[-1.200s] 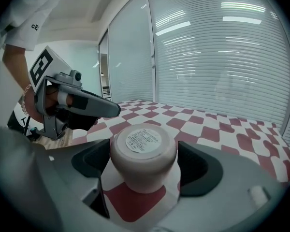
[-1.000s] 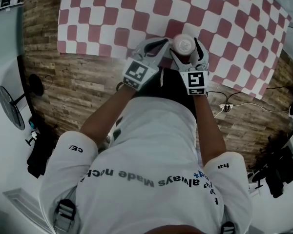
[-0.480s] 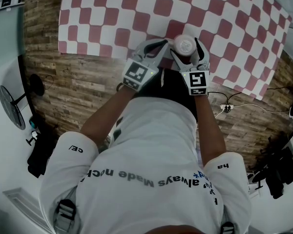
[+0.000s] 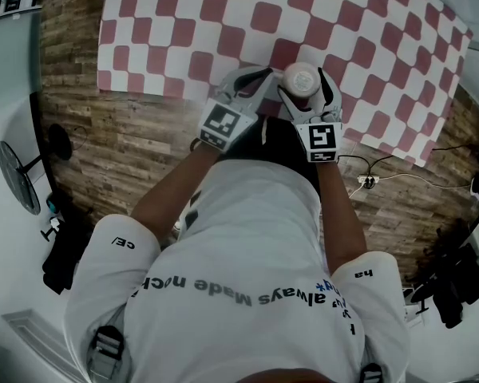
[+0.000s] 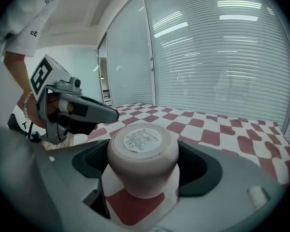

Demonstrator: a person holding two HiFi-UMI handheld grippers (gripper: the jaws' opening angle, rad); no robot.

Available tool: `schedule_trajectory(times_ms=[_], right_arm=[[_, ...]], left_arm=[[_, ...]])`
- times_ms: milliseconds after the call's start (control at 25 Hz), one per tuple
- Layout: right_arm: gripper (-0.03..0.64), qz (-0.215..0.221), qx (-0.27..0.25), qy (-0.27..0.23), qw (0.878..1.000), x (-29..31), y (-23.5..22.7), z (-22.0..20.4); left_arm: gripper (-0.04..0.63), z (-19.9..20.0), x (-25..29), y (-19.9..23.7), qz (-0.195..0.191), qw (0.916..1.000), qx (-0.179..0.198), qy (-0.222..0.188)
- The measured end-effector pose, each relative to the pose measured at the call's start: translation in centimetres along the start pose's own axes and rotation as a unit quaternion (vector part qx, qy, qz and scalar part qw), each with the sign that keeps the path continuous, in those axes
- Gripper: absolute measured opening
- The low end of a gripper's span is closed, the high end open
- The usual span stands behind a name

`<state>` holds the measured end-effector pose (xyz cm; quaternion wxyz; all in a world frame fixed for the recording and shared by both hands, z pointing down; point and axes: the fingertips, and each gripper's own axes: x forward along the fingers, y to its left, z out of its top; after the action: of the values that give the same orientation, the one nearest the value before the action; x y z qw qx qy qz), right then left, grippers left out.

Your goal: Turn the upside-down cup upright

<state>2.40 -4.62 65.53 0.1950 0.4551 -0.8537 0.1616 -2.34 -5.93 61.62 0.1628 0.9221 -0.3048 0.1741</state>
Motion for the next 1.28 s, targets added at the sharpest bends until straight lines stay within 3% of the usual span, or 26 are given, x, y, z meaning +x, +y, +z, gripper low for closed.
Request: schedule_trajectory(times_ms=[440,640,920,1280], right_arm=[[0.434,-0.010,-0.024,-0.012,1.000,-3.1,-0.9,5.1],[0.434,-0.011,-0.027,-0.033,0.999,-5.3,-1.0,8.8],[0.433,-0.011,-0.070,-0.042,0.997,-8.6,-0.6,14.7],[0.434,-0.018,-0.076,-0.067,0.995,-12.3,-0.7,21.3]], left_arm=[[0.005,4.3,-1.1,-0.1,0.007,0.9995,0.011,-0.028],[0.005,7.8,-2.2,-0.4,0.012,0.9984,0.013,-0.053],[0.005,12.3,-4.0,-0.6,0.026,0.9965,0.005,-0.080],[0.005,18.6,-5.5,-1.3,0.033,0.9944,0.018,-0.099]])
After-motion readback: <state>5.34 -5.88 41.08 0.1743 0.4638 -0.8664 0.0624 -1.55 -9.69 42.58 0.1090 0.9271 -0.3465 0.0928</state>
